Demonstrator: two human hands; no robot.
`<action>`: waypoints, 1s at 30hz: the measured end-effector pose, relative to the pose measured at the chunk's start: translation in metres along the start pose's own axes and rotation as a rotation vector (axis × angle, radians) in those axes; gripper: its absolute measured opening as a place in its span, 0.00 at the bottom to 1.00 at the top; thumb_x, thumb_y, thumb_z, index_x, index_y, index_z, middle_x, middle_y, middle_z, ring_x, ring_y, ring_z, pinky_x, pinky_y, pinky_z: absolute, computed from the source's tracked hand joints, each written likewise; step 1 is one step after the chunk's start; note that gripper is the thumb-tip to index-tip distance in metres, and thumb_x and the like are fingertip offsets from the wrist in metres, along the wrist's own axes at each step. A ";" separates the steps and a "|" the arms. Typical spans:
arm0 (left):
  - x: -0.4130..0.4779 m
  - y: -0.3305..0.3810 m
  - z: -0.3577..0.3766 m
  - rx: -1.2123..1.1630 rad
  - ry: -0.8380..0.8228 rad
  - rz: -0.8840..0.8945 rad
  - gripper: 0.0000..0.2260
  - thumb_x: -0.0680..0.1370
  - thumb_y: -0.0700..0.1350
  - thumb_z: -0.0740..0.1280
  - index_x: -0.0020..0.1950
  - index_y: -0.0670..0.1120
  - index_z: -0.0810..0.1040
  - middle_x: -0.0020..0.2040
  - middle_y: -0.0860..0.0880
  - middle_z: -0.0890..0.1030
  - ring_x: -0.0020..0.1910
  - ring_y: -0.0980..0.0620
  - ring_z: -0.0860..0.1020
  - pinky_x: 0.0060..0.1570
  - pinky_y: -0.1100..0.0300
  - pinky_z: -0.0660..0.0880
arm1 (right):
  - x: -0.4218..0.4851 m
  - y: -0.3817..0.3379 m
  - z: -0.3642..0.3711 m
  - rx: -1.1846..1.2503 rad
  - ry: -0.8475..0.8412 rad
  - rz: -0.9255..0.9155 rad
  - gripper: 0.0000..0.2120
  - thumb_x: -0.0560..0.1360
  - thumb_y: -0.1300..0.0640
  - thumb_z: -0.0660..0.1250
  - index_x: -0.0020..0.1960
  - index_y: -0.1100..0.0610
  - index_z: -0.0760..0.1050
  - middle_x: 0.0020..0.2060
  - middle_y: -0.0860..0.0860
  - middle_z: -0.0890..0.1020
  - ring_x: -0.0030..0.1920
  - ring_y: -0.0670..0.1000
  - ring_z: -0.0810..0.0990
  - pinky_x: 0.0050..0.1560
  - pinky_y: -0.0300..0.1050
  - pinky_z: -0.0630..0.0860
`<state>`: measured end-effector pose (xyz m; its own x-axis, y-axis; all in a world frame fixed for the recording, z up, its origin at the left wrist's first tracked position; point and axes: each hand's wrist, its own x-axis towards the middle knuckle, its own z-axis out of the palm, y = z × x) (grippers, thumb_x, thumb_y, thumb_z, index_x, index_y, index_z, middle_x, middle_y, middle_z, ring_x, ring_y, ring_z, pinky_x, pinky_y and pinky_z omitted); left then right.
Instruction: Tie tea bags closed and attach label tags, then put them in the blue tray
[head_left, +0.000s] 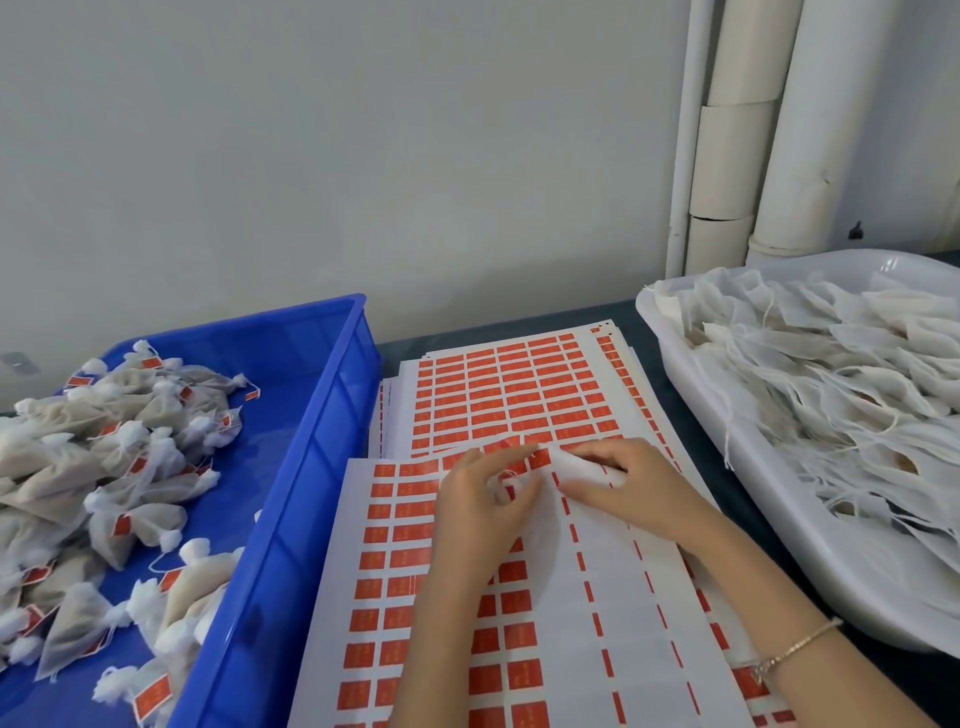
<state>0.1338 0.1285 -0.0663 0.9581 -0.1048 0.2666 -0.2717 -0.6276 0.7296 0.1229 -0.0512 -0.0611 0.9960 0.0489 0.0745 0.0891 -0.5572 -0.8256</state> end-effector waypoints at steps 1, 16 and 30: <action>-0.001 0.001 0.000 -0.007 -0.008 0.013 0.15 0.73 0.57 0.71 0.60 0.63 0.78 0.57 0.65 0.75 0.49 0.69 0.73 0.41 0.78 0.65 | 0.000 0.000 -0.002 0.029 -0.022 0.008 0.10 0.73 0.47 0.70 0.51 0.37 0.73 0.46 0.28 0.74 0.45 0.34 0.76 0.42 0.27 0.67; -0.001 0.008 0.003 -0.268 0.018 0.009 0.08 0.71 0.49 0.74 0.49 0.59 0.82 0.44 0.57 0.79 0.44 0.56 0.77 0.43 0.74 0.73 | -0.002 0.001 -0.006 0.289 -0.147 0.063 0.10 0.75 0.51 0.69 0.56 0.42 0.77 0.50 0.34 0.81 0.53 0.41 0.79 0.52 0.36 0.74; 0.000 0.007 0.000 -0.375 -0.017 -0.070 0.06 0.72 0.45 0.74 0.47 0.54 0.84 0.45 0.55 0.83 0.46 0.56 0.80 0.46 0.70 0.76 | -0.001 0.003 -0.001 0.243 -0.119 -0.030 0.08 0.75 0.50 0.68 0.54 0.47 0.80 0.49 0.34 0.82 0.52 0.36 0.79 0.51 0.34 0.75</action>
<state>0.1314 0.1241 -0.0610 0.9761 -0.0861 0.1994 -0.2165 -0.3086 0.9262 0.1220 -0.0539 -0.0629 0.9849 0.1671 0.0462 0.1014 -0.3392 -0.9352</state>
